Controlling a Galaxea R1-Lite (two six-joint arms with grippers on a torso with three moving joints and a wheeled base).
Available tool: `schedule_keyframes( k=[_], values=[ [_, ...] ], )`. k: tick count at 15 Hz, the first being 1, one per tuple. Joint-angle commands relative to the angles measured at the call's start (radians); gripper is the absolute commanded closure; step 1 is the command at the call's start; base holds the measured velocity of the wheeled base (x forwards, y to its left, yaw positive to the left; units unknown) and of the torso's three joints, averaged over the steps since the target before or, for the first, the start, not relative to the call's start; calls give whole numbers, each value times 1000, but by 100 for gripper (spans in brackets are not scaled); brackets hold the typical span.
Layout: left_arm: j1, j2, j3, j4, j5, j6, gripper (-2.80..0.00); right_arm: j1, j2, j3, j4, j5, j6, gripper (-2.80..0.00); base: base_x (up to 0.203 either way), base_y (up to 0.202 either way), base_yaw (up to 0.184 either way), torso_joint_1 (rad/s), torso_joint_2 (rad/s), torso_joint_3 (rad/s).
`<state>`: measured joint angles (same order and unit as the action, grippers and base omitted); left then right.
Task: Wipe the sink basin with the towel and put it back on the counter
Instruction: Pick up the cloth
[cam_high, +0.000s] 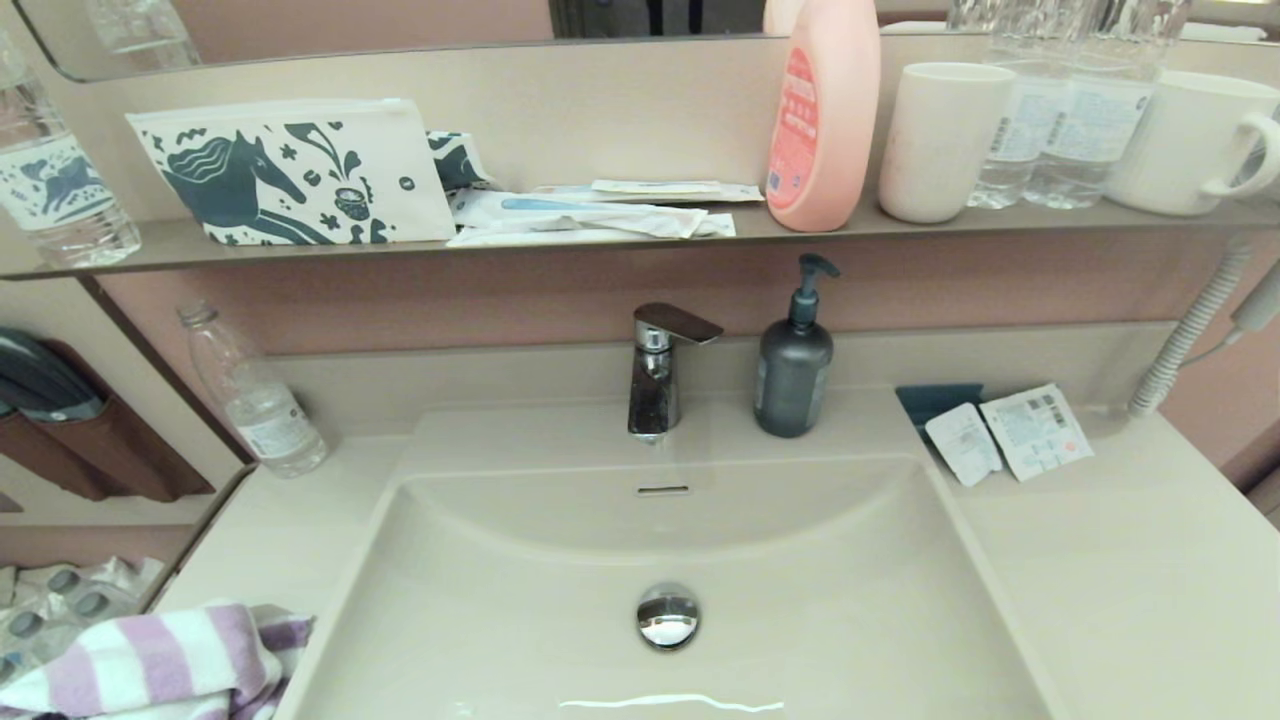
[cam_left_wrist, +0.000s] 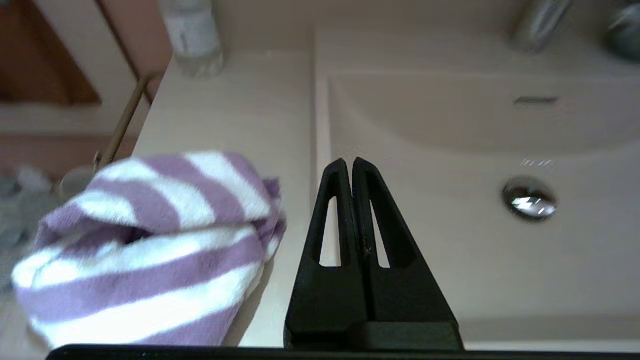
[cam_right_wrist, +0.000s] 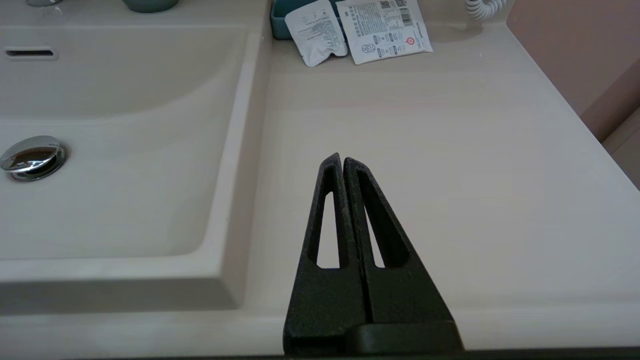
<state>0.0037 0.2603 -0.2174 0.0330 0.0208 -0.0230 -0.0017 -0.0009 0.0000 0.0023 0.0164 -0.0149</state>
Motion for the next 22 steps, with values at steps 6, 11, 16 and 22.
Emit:
schedule_keyframes(
  k=[6,11,16,22],
  values=[
    [23,525,-106,139,188,17,0,0,1,0,1,0,0,0,0,0,0,0,0,0],
    [150,729,-150,143,202,53,0,0,1,0,0,0,0,0,0,0,0,0,0,0],
    [264,755,-254,173,203,156,0,0,1,0,0,0,0,0,0,0,0,0,0,0],
    [363,802,-441,452,199,174,-280,0,1,0,0,0,0,0,0,0,0,0,0,0]
  ],
)
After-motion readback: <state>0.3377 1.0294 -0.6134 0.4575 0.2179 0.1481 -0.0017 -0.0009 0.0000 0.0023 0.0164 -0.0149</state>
